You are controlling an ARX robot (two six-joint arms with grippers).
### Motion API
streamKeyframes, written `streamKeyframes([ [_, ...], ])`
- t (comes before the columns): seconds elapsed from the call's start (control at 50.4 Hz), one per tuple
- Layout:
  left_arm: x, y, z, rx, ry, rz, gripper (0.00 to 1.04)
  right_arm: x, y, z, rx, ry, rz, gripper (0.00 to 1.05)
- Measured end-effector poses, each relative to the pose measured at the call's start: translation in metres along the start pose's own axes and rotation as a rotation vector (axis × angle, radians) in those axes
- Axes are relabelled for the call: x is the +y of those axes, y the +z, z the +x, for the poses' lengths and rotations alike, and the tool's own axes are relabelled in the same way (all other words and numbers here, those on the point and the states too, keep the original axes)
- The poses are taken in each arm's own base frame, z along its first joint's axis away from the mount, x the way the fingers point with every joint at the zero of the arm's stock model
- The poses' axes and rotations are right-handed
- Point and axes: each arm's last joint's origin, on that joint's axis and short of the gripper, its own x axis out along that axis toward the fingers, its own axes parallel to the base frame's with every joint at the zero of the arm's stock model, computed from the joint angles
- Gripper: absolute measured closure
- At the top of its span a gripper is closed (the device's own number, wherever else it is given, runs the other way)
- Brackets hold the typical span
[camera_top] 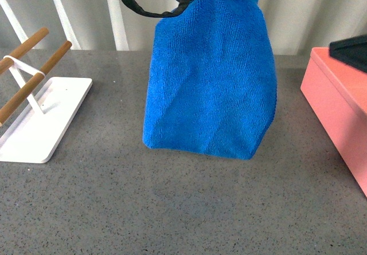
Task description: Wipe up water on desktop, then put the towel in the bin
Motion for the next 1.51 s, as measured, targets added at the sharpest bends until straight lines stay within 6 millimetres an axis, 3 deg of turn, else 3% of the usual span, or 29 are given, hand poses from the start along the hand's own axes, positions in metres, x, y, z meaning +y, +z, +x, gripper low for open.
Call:
streamKeyframes([
  [0.198, -0.001, 0.000, 0.000, -0.003, 0.015, -0.008, 1.00, 0.010, -0.013, 0.030, 0.050, 0.006, -0.079, 0.07],
  [0.556, -0.004, -0.002, -0.001, -0.002, 0.038, -0.028, 1.00, 0.026, -0.015, 0.072, 0.057, 0.023, -0.159, 0.07],
  [1.012, -0.013, -0.003, -0.003, 0.000, 0.026, -0.045, 1.00, 0.031, 0.000, 0.109, 0.018, 0.037, -0.186, 0.07],
  [1.508, -0.013, -0.001, -0.003, -0.003, 0.031, -0.047, 1.00, 0.035, -0.004, 0.111, 0.014, 0.027, -0.199, 0.71],
])
